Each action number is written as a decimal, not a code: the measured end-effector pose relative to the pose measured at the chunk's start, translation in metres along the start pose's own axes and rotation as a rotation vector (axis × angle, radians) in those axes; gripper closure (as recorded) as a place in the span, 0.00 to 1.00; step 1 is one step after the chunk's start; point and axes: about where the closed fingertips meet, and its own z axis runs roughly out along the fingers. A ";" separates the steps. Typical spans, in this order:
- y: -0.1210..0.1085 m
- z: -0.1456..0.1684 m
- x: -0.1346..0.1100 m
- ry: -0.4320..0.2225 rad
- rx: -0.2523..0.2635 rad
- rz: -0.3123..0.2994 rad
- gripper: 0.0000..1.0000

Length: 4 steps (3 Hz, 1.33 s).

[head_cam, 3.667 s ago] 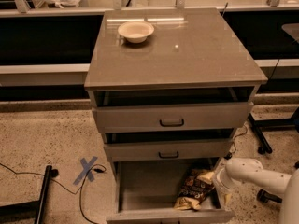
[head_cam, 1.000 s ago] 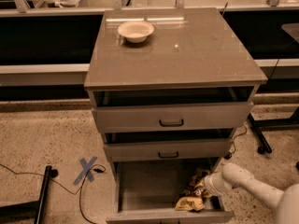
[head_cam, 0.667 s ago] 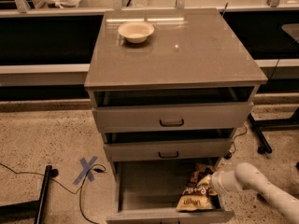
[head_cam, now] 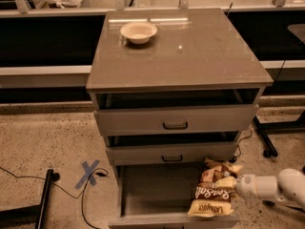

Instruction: Pick brown chip bag from bottom drawer and place on counter

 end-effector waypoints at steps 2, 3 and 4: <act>-0.070 -0.082 -0.060 0.059 0.073 -0.282 1.00; -0.070 -0.082 -0.060 0.059 0.073 -0.282 1.00; -0.082 -0.080 -0.064 0.031 0.079 -0.289 1.00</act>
Offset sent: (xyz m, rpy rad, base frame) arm -0.0839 -0.0053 0.1716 -0.0617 -0.4254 0.1577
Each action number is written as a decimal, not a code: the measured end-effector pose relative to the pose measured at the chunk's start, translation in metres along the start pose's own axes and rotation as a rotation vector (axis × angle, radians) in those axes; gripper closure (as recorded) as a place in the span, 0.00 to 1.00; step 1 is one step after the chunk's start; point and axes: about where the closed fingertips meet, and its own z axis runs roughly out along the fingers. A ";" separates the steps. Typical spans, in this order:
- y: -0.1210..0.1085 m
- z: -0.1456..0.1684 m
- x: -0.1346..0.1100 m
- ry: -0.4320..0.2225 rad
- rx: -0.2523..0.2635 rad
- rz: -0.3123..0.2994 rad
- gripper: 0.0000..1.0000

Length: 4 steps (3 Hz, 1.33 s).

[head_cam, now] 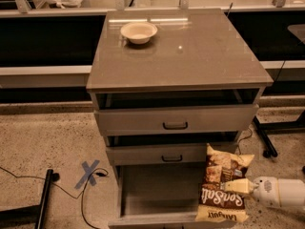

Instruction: Pick brown chip bag from bottom drawer and place on counter

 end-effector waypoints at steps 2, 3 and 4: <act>-0.132 -0.026 -0.009 -0.116 0.124 -0.031 1.00; -0.193 -0.061 0.002 -0.089 0.161 -0.096 1.00; -0.275 -0.100 0.026 -0.057 0.175 -0.207 1.00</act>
Offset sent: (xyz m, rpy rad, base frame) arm -0.0208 0.0685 0.1979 0.1475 -0.0180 0.1915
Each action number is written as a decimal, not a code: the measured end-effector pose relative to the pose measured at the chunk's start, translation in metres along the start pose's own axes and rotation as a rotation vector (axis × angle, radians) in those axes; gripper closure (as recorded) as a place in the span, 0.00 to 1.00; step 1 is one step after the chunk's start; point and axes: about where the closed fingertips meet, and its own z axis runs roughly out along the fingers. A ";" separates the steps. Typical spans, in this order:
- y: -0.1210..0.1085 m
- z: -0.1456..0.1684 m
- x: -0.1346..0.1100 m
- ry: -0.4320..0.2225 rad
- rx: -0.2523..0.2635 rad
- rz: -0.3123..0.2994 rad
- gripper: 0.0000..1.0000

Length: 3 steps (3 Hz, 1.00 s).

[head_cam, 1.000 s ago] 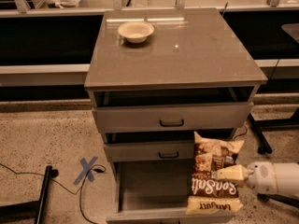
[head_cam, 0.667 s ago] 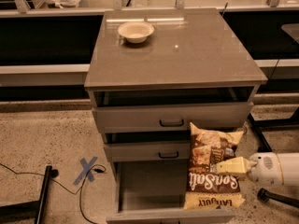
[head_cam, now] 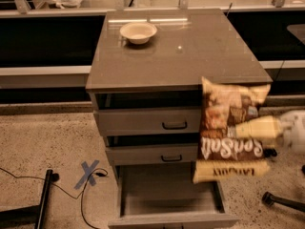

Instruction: Pick brown chip bag from bottom drawer and place on counter

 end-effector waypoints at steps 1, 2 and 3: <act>-0.049 0.000 0.034 -0.016 -0.021 -0.059 1.00; -0.086 0.000 0.073 -0.059 -0.063 -0.044 1.00; -0.099 0.003 0.139 -0.064 -0.143 0.092 1.00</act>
Offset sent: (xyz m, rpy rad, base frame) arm 0.1266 0.0321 0.1954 -0.0985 0.0104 0.0445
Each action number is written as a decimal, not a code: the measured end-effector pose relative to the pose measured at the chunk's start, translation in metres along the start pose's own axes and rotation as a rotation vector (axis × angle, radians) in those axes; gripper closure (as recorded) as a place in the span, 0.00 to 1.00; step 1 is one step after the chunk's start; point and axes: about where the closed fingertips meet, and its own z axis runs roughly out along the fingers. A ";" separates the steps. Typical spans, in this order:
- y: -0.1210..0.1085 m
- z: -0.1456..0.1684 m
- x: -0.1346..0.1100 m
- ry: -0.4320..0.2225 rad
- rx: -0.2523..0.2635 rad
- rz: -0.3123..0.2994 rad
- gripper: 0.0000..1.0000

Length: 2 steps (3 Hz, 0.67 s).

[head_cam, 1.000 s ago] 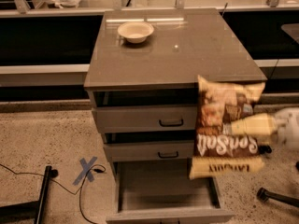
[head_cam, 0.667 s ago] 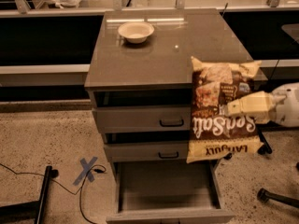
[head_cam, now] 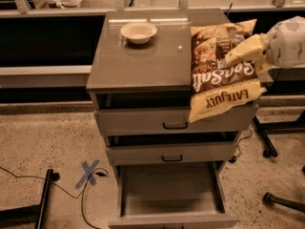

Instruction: Pick brown chip bag from bottom drawer and place on counter

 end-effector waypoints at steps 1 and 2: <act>-0.014 0.011 0.043 -0.017 -0.024 0.067 1.00; -0.043 0.017 0.067 0.013 0.010 0.031 1.00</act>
Offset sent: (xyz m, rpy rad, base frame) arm 0.0378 0.0078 0.0112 -0.0114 0.0658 -0.0230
